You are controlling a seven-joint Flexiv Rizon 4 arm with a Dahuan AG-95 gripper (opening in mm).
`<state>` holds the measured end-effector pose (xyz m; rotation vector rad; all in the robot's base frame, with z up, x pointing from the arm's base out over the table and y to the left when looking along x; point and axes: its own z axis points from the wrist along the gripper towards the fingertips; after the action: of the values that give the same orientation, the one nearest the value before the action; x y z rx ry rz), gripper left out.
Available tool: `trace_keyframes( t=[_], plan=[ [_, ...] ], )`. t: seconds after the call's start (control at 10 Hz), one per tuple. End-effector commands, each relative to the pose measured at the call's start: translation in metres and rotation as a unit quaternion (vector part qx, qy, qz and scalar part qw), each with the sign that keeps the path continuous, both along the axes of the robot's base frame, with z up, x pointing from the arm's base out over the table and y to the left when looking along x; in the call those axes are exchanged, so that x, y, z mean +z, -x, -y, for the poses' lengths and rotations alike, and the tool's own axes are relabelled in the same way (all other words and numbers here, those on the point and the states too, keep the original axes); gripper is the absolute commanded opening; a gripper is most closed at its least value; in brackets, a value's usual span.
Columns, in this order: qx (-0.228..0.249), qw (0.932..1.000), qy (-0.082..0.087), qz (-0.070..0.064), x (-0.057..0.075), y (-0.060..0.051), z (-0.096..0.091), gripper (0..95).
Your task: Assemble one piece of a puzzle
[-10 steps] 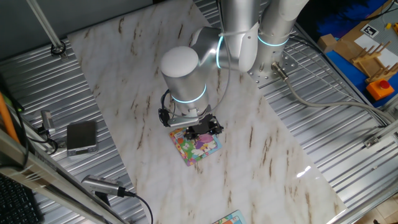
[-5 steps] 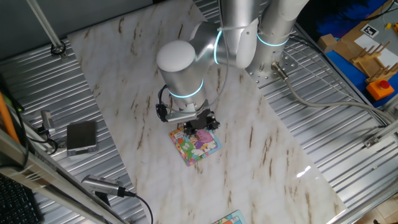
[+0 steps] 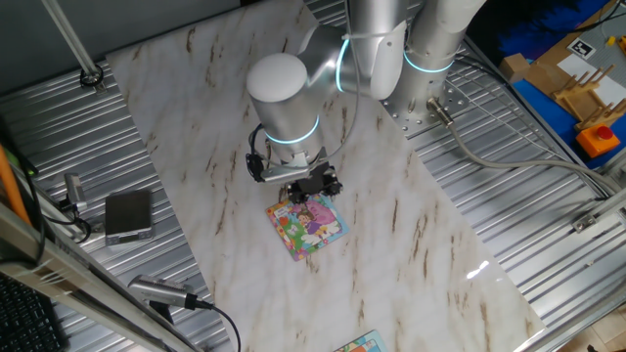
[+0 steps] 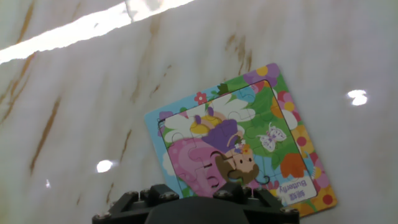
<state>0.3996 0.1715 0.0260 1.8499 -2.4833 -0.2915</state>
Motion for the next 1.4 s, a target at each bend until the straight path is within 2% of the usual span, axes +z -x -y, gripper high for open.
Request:
trace_keyframes(
  t=[0.1, 0.6, 0.9, 1.4],
  plan=[
    [0.004, 1.0, 0.001, 0.001, 0.0, 0.001, 0.004, 57.0],
    [0.01, 0.9999, 0.01, 0.005, -0.003, 0.003, 0.011, 57.0],
    [0.011, 0.9996, 0.025, 0.007, -0.003, 0.005, 0.017, 57.0],
    [0.012, 0.9994, 0.032, 0.01, -0.007, 0.006, 0.02, 57.0]
  ],
)
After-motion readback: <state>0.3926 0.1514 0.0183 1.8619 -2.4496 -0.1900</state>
